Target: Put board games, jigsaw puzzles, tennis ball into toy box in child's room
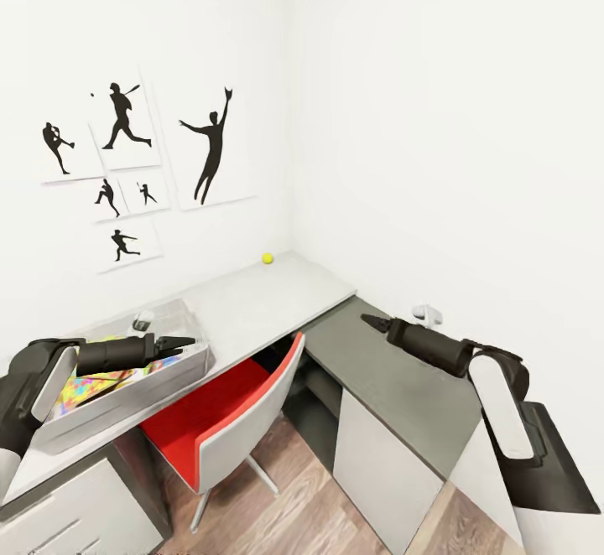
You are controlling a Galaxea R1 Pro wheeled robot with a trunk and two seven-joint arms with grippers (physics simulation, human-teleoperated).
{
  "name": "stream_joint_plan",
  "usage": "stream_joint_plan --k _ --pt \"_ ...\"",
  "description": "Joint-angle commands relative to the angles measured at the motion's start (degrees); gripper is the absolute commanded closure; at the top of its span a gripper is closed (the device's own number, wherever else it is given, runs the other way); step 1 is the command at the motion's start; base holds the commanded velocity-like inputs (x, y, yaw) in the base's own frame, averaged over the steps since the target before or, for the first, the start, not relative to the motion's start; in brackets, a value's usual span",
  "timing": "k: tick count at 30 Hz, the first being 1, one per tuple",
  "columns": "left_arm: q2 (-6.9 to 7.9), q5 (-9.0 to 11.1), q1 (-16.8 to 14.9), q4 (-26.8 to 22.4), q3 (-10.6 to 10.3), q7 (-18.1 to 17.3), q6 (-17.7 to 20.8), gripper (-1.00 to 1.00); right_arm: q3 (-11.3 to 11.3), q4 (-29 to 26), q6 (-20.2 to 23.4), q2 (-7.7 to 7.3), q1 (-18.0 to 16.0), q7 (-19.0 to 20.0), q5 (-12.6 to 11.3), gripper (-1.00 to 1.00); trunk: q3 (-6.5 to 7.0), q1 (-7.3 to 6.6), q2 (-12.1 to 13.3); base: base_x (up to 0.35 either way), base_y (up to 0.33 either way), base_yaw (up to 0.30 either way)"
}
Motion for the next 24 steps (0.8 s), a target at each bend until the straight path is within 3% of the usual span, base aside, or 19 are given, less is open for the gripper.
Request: stream_joint_plan --k 1,2,5,9,10,18,24 --pt "-0.03 -0.1 -0.1 0.0 0.0 -0.2 0.2 -1.00 0.2 0.6 1.0 0.71 -1.9 -1.6 0.6 -1.00 -0.14 0.05 -0.1 0.107 -0.017 0.290" --pt "-0.06 -0.1 -0.1 0.0 -0.1 -0.2 0.2 -1.00 0.6 2.6 2.2 2.04 -5.3 -5.5 0.6 -1.00 -0.14 0.05 -0.1 0.107 -0.011 0.290" --pt "-0.09 -0.1 -0.1 -0.1 -0.1 -0.2 0.2 -1.00 1.1 8.1 4.6 4.34 -11.0 -11.6 0.7 -1.00 -0.14 0.05 -0.1 0.118 -0.031 0.264" --pt "-0.11 -0.1 -0.1 -0.1 0.0 -0.3 0.2 -1.00 2.3 12.4 6.5 7.24 -14.7 -17.6 0.9 -1.00 -0.15 0.05 -0.1 0.170 -0.126 0.104" --pt "-0.11 -0.1 -0.1 -0.2 0.0 -0.3 0.2 -1.00 4.4 13.5 6.9 8.32 -15.7 -19.9 1.0 -1.00 -0.15 0.05 -0.1 0.146 -0.138 0.015" --pt "-0.11 -0.1 -0.1 -0.2 0.0 -0.3 0.3 -1.00 6.0 13.9 6.5 8.22 -15.9 -20.7 1.1 -1.00 -0.14 0.05 -0.1 0.040 -0.037 0.024" --pt "-0.09 -0.1 -0.1 -0.2 0.0 -0.3 0.3 -1.00 6.0 13.8 6.8 8.25 -15.9 -20.8 1.1 -1.00 -0.13 0.05 -0.1 0.026 -0.025 0.209"
